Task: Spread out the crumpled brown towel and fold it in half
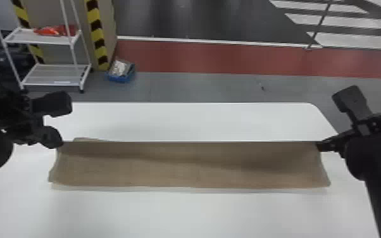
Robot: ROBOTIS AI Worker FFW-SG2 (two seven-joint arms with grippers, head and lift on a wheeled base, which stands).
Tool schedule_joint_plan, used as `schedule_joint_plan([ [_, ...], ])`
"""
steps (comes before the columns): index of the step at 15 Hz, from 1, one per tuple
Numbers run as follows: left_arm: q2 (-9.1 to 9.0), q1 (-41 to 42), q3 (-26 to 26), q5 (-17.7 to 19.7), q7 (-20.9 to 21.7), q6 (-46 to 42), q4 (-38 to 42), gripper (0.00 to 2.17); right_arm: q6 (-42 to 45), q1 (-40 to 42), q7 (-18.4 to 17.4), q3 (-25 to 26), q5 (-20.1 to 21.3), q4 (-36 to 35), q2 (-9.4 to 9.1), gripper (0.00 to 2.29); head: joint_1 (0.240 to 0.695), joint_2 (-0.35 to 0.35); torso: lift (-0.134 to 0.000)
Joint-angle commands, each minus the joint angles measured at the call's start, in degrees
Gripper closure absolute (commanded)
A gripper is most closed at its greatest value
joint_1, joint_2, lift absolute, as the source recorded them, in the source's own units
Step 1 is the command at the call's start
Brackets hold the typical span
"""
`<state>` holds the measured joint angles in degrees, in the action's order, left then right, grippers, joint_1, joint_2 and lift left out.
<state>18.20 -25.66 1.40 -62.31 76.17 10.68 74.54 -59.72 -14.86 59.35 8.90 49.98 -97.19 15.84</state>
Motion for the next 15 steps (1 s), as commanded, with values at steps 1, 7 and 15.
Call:
schedule_joint_plan([
  [1, 0.0, 0.1, 0.0, 0.0, -0.1, 0.0, -0.3, 1.5, -0.5, -0.2, -2.0, -0.7, 0.6, 0.4, -0.82, 0.24, 0.695, -0.103, -0.125],
  [7, -0.09, 0.1, 0.2, 0.0, -1.2, -0.5, -1.4, 1.5, -1.9, 0.0, -6.7, -0.6, 1.1, 0.3, -1.87, 0.05, 0.695, -0.101, -0.125],
  [15, 0.52, 0.2, -0.3, 2.1, -4.2, -3.2, -1.1, 1.19, -7.9, 0.7, -10.0, -0.4, 1.5, -0.5, -2.05, 0.05, 0.695, -0.13, -0.125],
])
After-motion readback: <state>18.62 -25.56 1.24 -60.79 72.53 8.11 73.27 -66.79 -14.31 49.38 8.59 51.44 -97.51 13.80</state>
